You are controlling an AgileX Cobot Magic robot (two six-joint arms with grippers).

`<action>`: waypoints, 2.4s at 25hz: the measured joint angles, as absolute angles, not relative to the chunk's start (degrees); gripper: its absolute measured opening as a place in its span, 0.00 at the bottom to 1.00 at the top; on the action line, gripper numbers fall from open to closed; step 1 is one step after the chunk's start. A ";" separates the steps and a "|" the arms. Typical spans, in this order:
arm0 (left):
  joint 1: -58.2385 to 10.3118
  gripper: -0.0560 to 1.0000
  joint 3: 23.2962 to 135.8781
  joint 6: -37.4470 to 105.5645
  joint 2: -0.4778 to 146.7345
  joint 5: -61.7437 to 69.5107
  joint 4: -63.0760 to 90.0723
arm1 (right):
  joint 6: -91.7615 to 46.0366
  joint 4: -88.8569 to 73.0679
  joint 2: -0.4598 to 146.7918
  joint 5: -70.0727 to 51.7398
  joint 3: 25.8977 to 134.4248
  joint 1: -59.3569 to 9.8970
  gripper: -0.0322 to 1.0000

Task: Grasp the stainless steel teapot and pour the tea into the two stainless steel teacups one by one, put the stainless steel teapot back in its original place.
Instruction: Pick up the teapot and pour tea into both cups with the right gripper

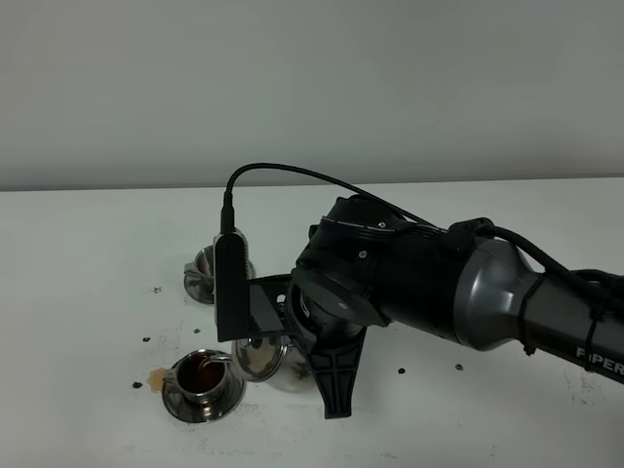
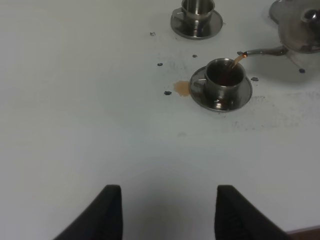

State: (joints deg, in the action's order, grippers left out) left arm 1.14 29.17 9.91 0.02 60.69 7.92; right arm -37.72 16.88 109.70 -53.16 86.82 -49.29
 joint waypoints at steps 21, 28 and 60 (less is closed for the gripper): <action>1.14 0.51 29.17 9.91 0.02 60.69 7.92 | -33.55 12.86 109.70 -53.12 86.82 -47.84 0.12; 1.14 0.51 29.17 9.91 0.02 60.69 7.92 | -33.08 11.23 108.77 -52.96 86.82 -47.51 0.12; 1.14 0.51 29.17 9.97 0.02 60.69 7.92 | -30.36 -8.87 88.51 -5.05 46.43 -41.53 0.12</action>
State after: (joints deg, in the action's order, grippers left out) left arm 1.14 29.17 9.97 0.02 60.69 7.92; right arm -30.36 -8.87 88.51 -5.05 46.43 -41.53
